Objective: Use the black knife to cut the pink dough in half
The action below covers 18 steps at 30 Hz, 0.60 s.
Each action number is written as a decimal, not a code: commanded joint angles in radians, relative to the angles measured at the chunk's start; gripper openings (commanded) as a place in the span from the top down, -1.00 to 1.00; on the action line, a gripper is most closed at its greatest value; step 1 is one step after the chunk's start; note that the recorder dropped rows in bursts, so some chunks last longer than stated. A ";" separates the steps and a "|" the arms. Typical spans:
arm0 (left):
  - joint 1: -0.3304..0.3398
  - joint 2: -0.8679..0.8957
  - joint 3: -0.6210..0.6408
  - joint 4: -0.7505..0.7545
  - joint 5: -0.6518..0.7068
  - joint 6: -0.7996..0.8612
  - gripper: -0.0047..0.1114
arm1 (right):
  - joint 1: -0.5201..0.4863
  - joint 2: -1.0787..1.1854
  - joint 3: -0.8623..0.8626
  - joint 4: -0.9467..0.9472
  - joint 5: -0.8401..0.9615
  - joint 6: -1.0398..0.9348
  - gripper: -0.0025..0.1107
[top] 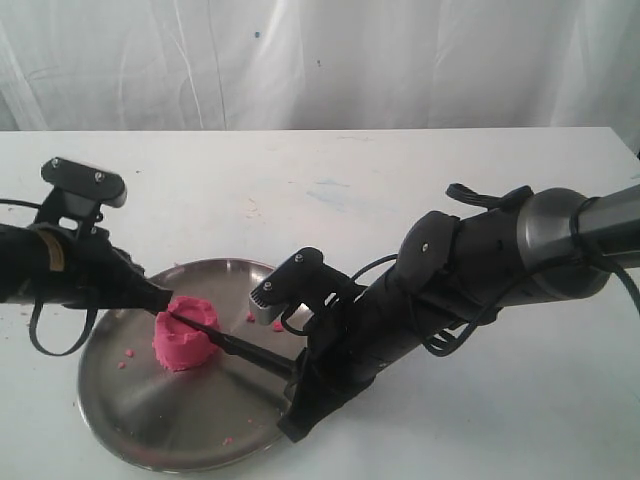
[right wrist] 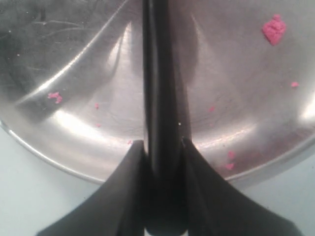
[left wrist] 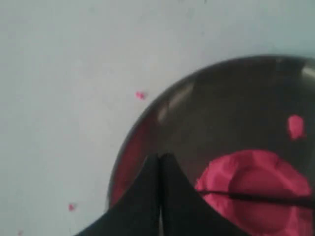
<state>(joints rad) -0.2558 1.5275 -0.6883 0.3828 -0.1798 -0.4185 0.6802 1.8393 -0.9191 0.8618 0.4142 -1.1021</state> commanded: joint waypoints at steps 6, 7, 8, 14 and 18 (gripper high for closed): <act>-0.007 0.037 -0.065 0.000 0.203 -0.122 0.92 | 0.002 0.002 0.001 0.000 0.000 0.009 0.96; -0.007 0.039 -0.070 0.000 0.218 -0.106 0.92 | 0.002 0.002 0.001 0.000 0.000 0.009 0.96; -0.007 0.043 -0.077 0.000 0.232 -0.096 0.92 | 0.002 0.002 0.001 0.000 0.000 0.009 0.96; -0.020 0.056 -0.228 -0.032 0.506 0.049 0.92 | 0.002 0.002 -0.025 -0.002 0.037 0.055 0.96; -0.026 0.056 -0.283 -0.175 0.555 0.189 0.92 | 0.002 0.002 -0.040 -0.010 0.065 0.069 0.96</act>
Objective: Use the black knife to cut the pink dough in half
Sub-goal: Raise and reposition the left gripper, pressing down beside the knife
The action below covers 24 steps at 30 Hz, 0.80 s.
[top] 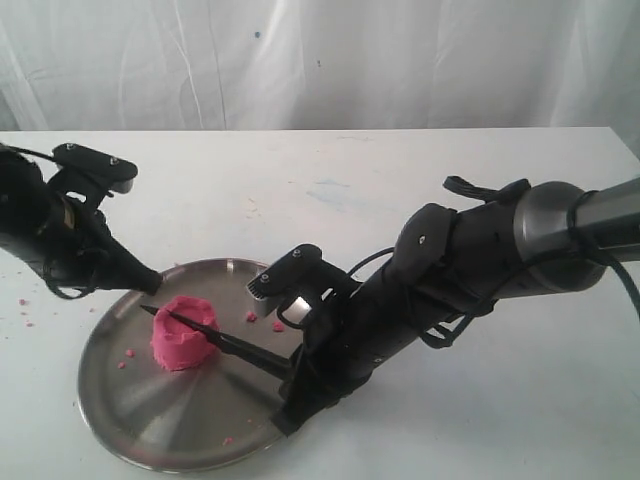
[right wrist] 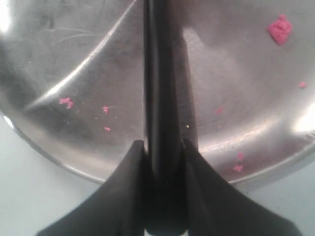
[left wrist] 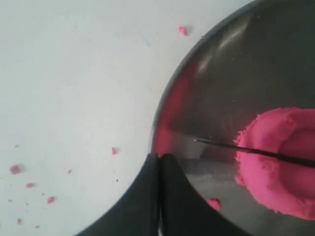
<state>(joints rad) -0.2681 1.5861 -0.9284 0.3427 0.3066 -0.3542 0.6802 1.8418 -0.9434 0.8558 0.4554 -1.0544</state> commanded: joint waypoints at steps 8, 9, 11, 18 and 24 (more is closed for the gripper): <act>-0.014 0.046 -0.026 -0.401 0.004 0.385 0.92 | 0.002 0.000 -0.016 -0.031 0.014 0.049 0.96; -0.014 0.055 -0.026 -0.401 -0.002 0.385 0.92 | 0.002 0.000 -0.016 -0.040 0.014 0.052 0.96; -0.014 0.066 -0.026 -0.401 -0.014 0.385 0.92 | 0.002 0.000 -0.016 -0.050 0.014 0.067 0.96; -0.014 0.101 -0.026 -0.399 -0.030 0.397 0.92 | 0.002 0.000 -0.016 -0.050 0.012 0.067 0.96; -0.014 0.129 -0.026 -0.399 -0.061 0.399 0.92 | 0.002 0.000 -0.016 -0.050 0.012 0.067 0.96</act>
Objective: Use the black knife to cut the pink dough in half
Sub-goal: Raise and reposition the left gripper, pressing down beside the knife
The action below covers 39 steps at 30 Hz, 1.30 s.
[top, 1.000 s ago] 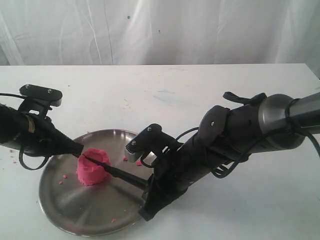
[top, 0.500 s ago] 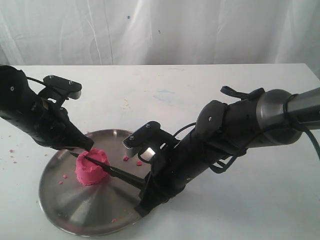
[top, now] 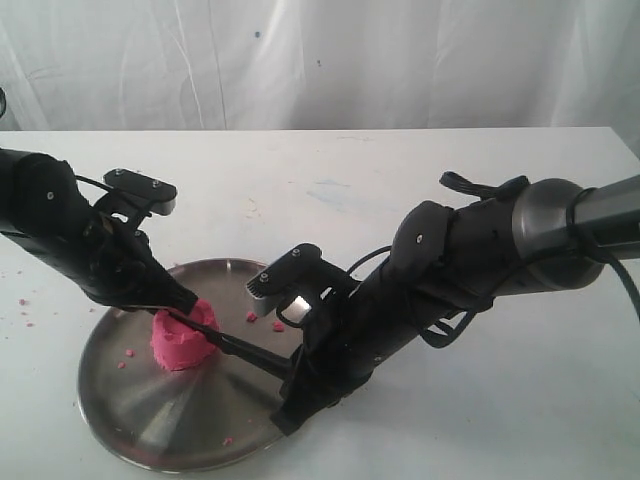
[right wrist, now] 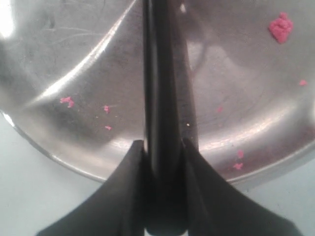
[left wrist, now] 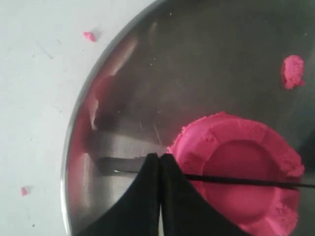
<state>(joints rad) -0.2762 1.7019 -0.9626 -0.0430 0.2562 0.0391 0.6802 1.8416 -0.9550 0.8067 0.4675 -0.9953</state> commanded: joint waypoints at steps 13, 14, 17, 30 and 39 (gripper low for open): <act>-0.006 0.020 0.008 -0.013 -0.021 0.021 0.92 | 0.002 0.000 -0.004 -0.001 0.002 0.027 0.96; -0.006 0.020 0.008 -0.013 -0.021 0.021 0.92 | 0.002 0.000 -0.004 -0.001 0.002 0.027 0.96; -0.006 0.032 0.008 -0.013 -0.019 0.021 0.92 | 0.002 0.000 -0.004 -0.001 0.005 0.027 0.96; -0.006 0.104 0.008 -0.013 -0.001 0.021 0.92 | 0.002 0.028 -0.001 -0.042 0.008 0.027 0.96; -0.006 0.104 0.008 -0.013 -0.001 0.021 0.92 | 0.002 0.044 -0.001 -0.048 0.012 0.031 0.96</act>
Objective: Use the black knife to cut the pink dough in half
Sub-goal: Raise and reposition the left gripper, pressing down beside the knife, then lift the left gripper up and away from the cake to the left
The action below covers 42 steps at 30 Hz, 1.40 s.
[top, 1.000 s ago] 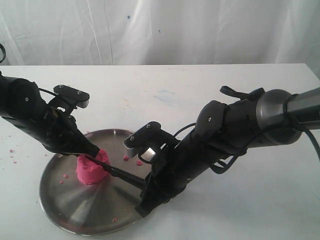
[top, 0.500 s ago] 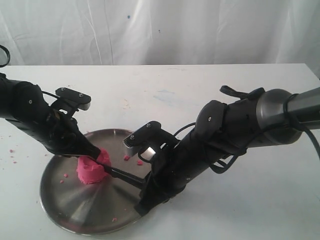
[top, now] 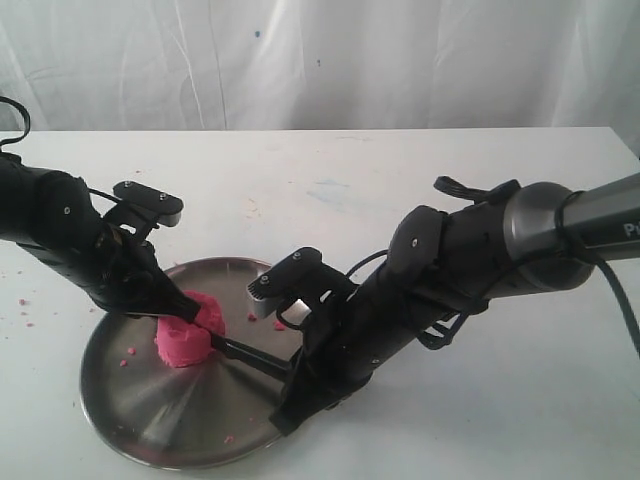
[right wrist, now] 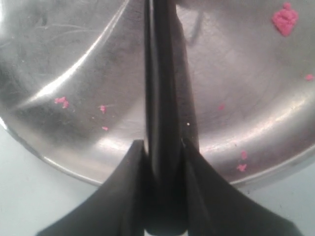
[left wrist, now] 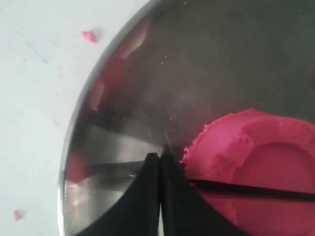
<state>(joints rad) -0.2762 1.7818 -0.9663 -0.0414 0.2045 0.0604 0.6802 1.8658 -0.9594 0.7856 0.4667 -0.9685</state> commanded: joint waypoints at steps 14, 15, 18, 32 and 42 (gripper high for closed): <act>-0.006 0.024 0.012 -0.015 0.051 -0.001 0.92 | 0.002 0.047 0.003 -0.027 0.041 0.001 0.56; -0.006 0.024 0.012 -0.015 0.051 -0.001 0.92 | 0.002 0.047 0.003 -0.027 0.024 -0.004 0.55; -0.006 0.024 0.012 -0.015 0.050 -0.001 0.92 | 0.002 0.047 0.003 -0.027 0.008 -0.030 0.55; -0.006 0.024 0.012 -0.015 0.050 -0.001 0.92 | 0.002 0.047 0.003 -0.027 0.025 -0.030 0.96; -0.006 0.024 0.012 -0.015 0.054 -0.003 0.92 | 0.002 0.047 0.003 -0.045 0.033 -0.030 0.96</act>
<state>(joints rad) -0.2744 1.7848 -0.9663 -0.0364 0.1937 0.0604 0.6802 1.8917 -0.9665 0.7980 0.4701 -0.9872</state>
